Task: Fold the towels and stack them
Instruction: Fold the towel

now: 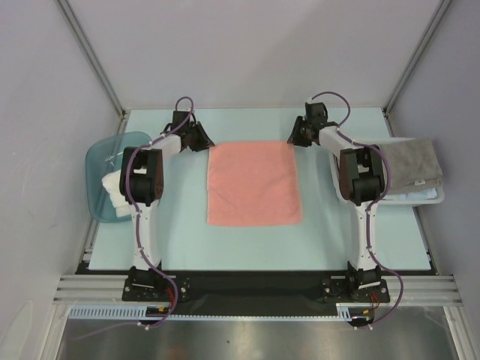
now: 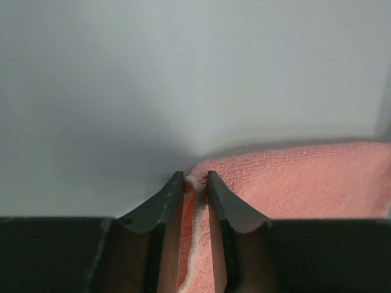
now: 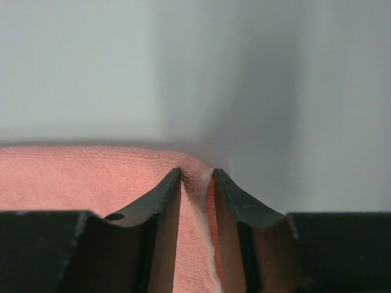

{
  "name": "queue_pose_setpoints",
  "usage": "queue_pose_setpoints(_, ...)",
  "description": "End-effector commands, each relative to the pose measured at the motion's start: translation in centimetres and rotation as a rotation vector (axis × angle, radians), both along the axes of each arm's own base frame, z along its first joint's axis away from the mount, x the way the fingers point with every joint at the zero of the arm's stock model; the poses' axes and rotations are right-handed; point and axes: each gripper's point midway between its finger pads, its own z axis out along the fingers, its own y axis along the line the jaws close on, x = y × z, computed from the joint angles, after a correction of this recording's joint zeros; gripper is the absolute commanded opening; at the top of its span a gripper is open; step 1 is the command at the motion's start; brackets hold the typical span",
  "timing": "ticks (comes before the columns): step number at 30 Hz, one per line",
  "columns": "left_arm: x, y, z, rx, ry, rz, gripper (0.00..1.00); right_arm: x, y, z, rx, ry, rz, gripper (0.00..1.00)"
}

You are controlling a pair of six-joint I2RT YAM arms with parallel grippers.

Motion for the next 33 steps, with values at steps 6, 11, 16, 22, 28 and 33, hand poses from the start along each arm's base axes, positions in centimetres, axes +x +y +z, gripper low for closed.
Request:
queue_pose_setpoints(6,2.0,-0.6,1.4,-0.054,-0.059,-0.005,0.15,2.3,-0.5,1.8,0.032,-0.047,-0.016,0.17)
queue_pose_setpoints(11,3.3,-0.1,3.0,-0.073,-0.120,0.012,0.12,3.3,-1.3,2.7,0.030,-0.076,-0.025,0.04)
queue_pose_setpoints(16,4.8,0.3,5.0,-0.093,-0.199,0.016,0.07,4.3,-1.8,4.6,0.025,-0.136,-0.028,0.00)
queue_pose_setpoints(22,5.7,0.2,8.8,-0.129,-0.310,-0.008,0.00,4.7,-1.6,7.1,0.030,-0.231,0.001,0.00)
queue_pose_setpoints(28,4.8,-0.1,12.3,-0.152,-0.395,-0.039,0.00,3.8,-1.9,8.8,0.024,-0.271,0.004,0.00)
queue_pose_setpoints(33,3.4,-0.2,13.4,-0.160,-0.408,-0.056,0.00,2.3,-2.2,10.8,0.023,-0.301,0.001,0.00)
